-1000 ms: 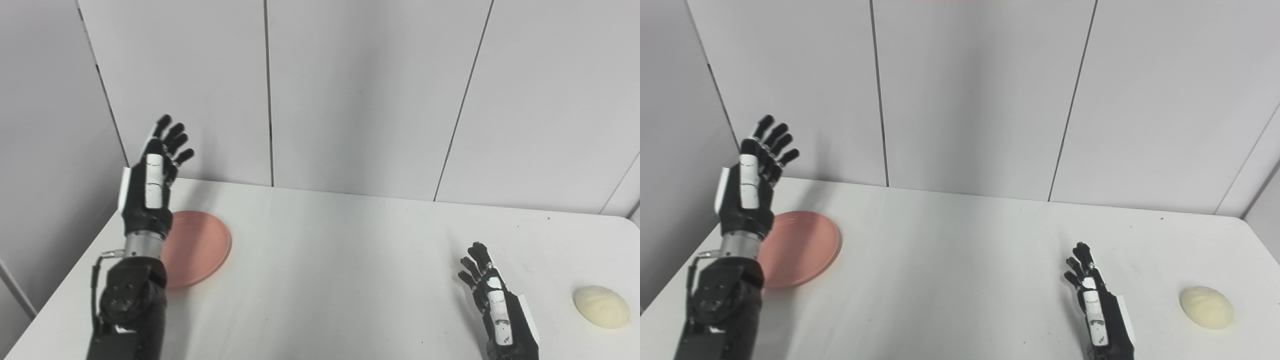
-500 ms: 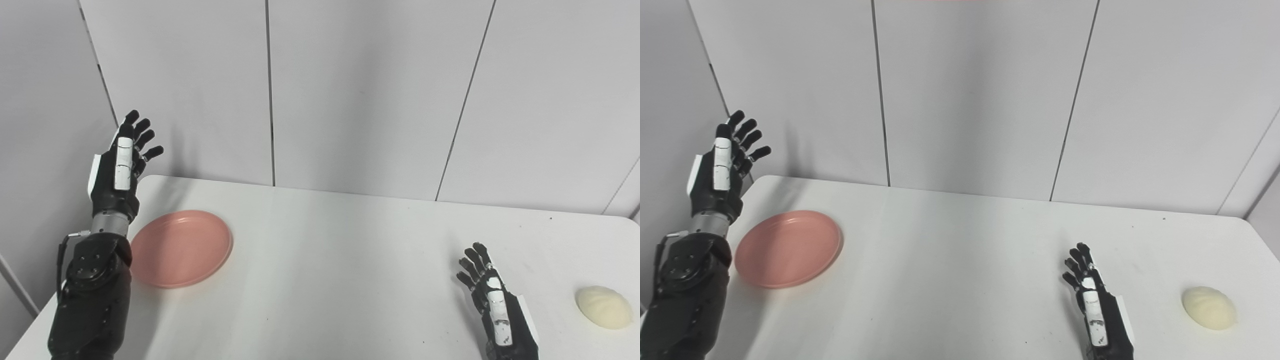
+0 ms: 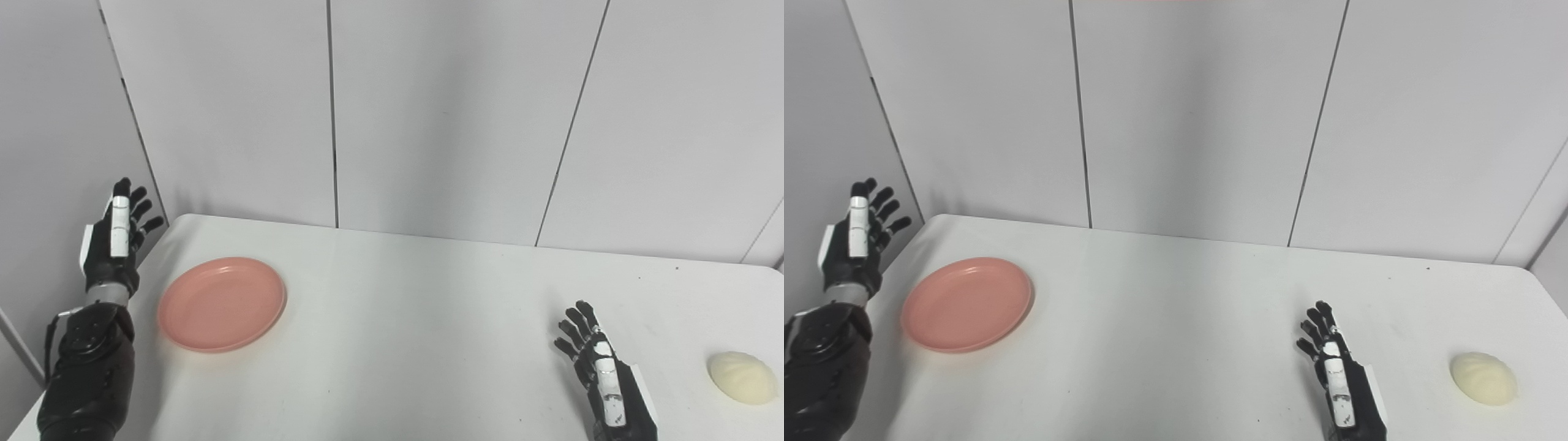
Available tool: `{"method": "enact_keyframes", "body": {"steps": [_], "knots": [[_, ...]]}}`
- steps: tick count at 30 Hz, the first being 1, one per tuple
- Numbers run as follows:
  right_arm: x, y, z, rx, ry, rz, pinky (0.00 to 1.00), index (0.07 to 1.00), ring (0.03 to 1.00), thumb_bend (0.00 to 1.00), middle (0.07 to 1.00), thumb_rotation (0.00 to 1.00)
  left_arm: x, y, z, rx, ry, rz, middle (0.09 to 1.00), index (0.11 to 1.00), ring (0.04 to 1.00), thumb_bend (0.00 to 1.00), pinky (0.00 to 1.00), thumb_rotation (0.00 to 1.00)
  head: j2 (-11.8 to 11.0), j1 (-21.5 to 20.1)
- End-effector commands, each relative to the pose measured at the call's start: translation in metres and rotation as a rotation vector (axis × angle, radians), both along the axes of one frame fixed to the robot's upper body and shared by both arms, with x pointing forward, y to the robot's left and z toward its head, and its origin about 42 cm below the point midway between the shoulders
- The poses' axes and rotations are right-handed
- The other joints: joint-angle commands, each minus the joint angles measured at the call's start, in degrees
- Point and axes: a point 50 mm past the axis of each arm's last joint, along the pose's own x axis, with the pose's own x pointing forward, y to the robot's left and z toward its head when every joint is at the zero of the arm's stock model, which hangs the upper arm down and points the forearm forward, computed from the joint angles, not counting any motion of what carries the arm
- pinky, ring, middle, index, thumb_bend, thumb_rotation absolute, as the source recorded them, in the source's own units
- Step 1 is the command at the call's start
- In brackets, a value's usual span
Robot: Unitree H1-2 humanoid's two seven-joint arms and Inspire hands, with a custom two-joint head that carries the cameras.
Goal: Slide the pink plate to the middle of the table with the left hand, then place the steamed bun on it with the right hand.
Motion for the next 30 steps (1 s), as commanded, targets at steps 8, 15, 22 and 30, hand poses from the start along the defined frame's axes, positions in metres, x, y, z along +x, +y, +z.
{"method": "enact_keyframes", "body": {"steps": [8, 15, 22, 30], "knots": [[-0.013, 0.001, -0.018, 0.015, 0.075, 0.001, 0.89, 0.966, 0.926, 0.72, 0.953, 1.00, 0.004, 0.023, 0.015, 0.018, -0.063, 0.027, 0.938, 0.971, 0.901, 0.88, 0.83, 0.94, 0.28, -0.12], [-0.013, 0.000, -0.019, 0.021, 0.069, -0.003, 0.88, 0.957, 0.911, 0.74, 0.940, 1.00, 0.001, 0.013, -0.015, -0.026, -0.001, -0.028, 0.936, 0.965, 0.917, 0.88, 0.83, 0.90, 0.35, -0.44], [-0.013, 0.001, -0.018, 0.017, 0.075, 0.000, 0.88, 0.966, 0.920, 0.73, 0.955, 1.00, 0.002, -0.014, -0.036, -0.097, 0.001, -0.094, 0.905, 0.974, 0.897, 0.88, 0.80, 0.87, 0.36, -0.91], [-0.014, 0.004, -0.017, 0.035, 0.072, 0.002, 0.87, 0.955, 0.909, 0.75, 0.939, 1.00, 0.002, -0.058, -0.054, -0.150, 0.011, -0.192, 0.923, 0.958, 0.915, 0.82, 0.84, 0.84, 0.83, -1.34]]}}
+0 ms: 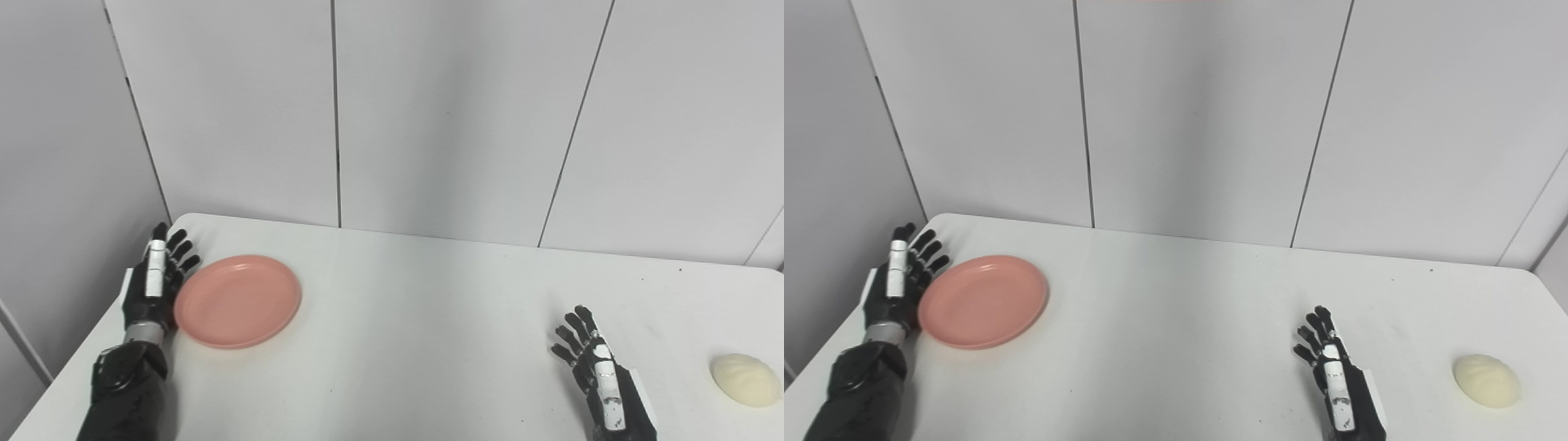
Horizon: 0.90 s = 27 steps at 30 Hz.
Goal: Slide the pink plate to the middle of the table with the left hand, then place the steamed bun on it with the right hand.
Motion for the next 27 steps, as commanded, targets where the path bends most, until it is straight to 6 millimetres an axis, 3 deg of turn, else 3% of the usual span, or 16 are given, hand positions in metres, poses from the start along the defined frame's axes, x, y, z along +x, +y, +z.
{"method": "enact_keyframes", "body": {"steps": [1, 5, 13, 27], "knots": [[-0.011, 0.004, -0.016, 0.025, 0.057, 0.000, 0.87, 0.956, 0.909, 0.75, 0.939, 1.00, 0.002, -0.005, 0.004, 0.015, 0.001, -0.023, 0.916, 0.956, 0.909, 0.82, 0.84, 0.84, 0.14, -0.13], [-0.011, 0.006, -0.015, 0.025, 0.054, -0.001, 0.87, 0.955, 0.902, 0.76, 0.938, 1.00, 0.000, -0.018, -0.003, 0.004, 0.027, -0.055, 0.914, 0.953, 0.916, 0.87, 0.85, 0.82, 0.35, -0.41], [-0.010, 0.007, -0.015, 0.019, 0.058, -0.008, 0.86, 0.953, 0.894, 0.78, 0.935, 1.00, -0.003, -0.038, -0.007, 0.019, 0.045, -0.123, 0.913, 0.940, 0.904, 0.87, 0.76, 0.85, 0.42, -0.64], [-0.012, 0.014, -0.012, 0.020, 0.064, -0.003, 0.86, 0.955, 0.901, 0.80, 0.946, 1.00, 0.005, -0.095, -0.008, 0.070, 0.057, -0.275, 0.897, 0.933, 0.895, 0.88, 0.78, 0.85, 1.02, -1.83]]}}
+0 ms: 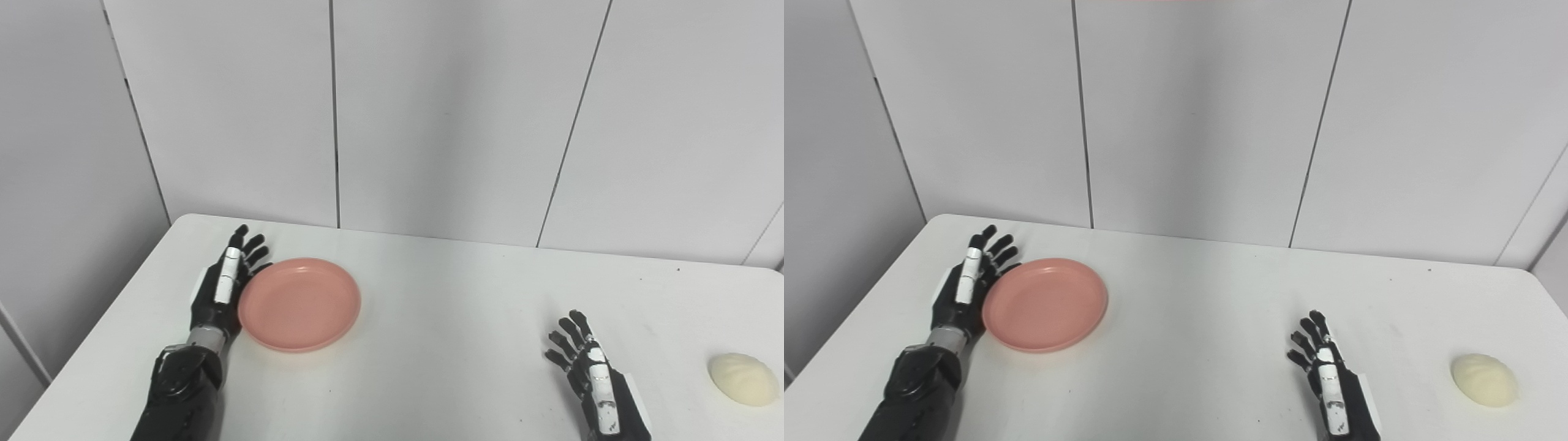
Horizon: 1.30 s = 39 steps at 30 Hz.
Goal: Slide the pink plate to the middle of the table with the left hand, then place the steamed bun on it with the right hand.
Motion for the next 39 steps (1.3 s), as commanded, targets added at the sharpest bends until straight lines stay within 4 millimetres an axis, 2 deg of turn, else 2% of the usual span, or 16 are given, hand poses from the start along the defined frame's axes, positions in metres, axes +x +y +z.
{"method": "enact_keyframes", "body": {"steps": [1, 4, 10, 19, 22, 27, 33, 39], "knots": [[-0.009, 0.007, -0.012, 0.018, 0.042, 0.000, 0.86, 0.955, 0.901, 0.81, 0.947, 1.00, 0.001, -0.018, -0.004, 0.011, 0.035, -0.048, 0.898, 0.935, 0.897, 0.87, 0.78, 0.86, -0.04, -0.35], [-0.009, 0.010, -0.012, 0.015, 0.044, -0.006, 0.84, 0.953, 0.897, 0.82, 0.946, 1.00, 0.001, -0.034, -0.003, 0.022, 0.044, -0.073, 0.887, 0.925, 0.879, 0.88, 0.76, 0.86, -0.13, -0.63], [-0.009, 0.014, -0.010, 0.017, 0.046, -0.001, 0.85, 0.958, 0.898, 0.82, 0.947, 1.00, -0.002, -0.058, -0.003, 0.009, 0.048, -0.143, 0.902, 0.948, 0.899, 0.84, 0.80, 0.87, -0.11, -1.27], [-0.010, 0.019, -0.008, 0.017, 0.056, 0.005, 0.85, 0.965, 0.905, 0.79, 0.953, 1.00, -0.010, -0.093, -0.007, 0.014, 0.084, -0.212, 0.904, 0.940, 0.890, 0.84, 0.80, 0.90, 0.27, -3.17], [-0.010, 0.022, -0.007, 0.014, 0.055, 0.007, 0.85, 0.963, 0.903, 0.79, 0.952, 1.00, -0.012, -0.104, -0.005, 0.000, 0.080, -0.235, 0.904, 0.941, 0.898, 0.83, 0.83, 0.90, 0.46, -4.16], [-0.010, 0.026, -0.007, 0.008, 0.054, 0.002, 0.84, 0.965, 0.896, 0.81, 0.948, 1.00, -0.012, -0.116, 0.001, -0.018, 0.074, -0.251, 0.909, 0.937, 0.891, 0.85, 0.83, 0.89, 1.04, -5.67], [-0.011, 0.037, -0.003, 0.013, 0.055, 0.000, 0.84, 0.957, 0.889, 0.83, 0.941, 1.00, -0.013, -0.125, 0.009, -0.041, 0.067, -0.259, 0.900, 0.933, 0.890, 0.86, 0.84, 0.89, 2.64, -11.38], [-0.013, 0.048, -0.001, 0.016, 0.037, -0.001, 0.84, 0.954, 0.884, 0.88, 0.940, 1.00, -0.016, -0.132, 0.011, -0.063, 0.065, -0.256, 0.877, 0.928, 0.888, 0.85, 0.85, 0.89, 2.92, -14.87]]}}
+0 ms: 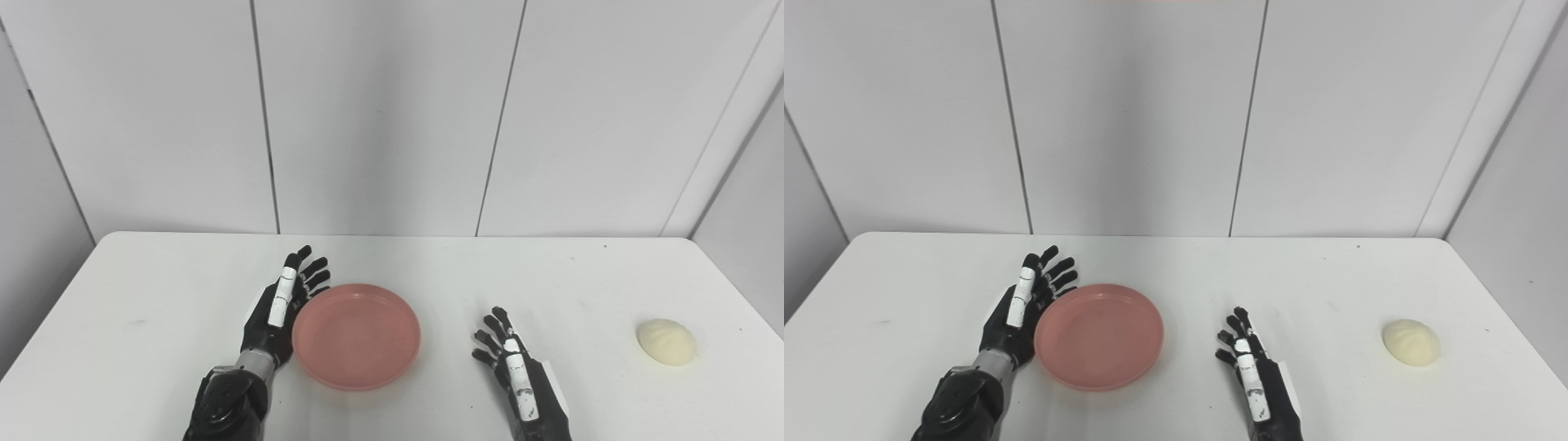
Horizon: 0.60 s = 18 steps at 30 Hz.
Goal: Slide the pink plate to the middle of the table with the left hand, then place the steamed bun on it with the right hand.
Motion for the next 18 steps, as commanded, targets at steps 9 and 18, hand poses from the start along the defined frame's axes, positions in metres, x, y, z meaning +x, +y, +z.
{"method": "enact_keyframes", "body": {"steps": [9, 18], "knots": [[-0.003, 0.018, 0.005, -0.048, -0.019, 0.011, 0.81, 0.965, 0.880, 0.80, 0.942, 1.00, -0.001, -0.007, -0.001, -0.021, 0.018, 0.005, 0.878, 0.938, 0.897, 0.85, 0.86, 0.88, 0.53, -1.75], [-0.001, 0.008, 0.035, -0.239, -0.194, -0.087, 0.78, 0.870, 0.848, 0.70, 0.883, 1.00, 0.000, -0.001, -0.004, -0.038, 0.034, 0.030, 0.890, 0.932, 0.897, 0.84, 0.88, 0.85, -0.34, -3.23]]}}
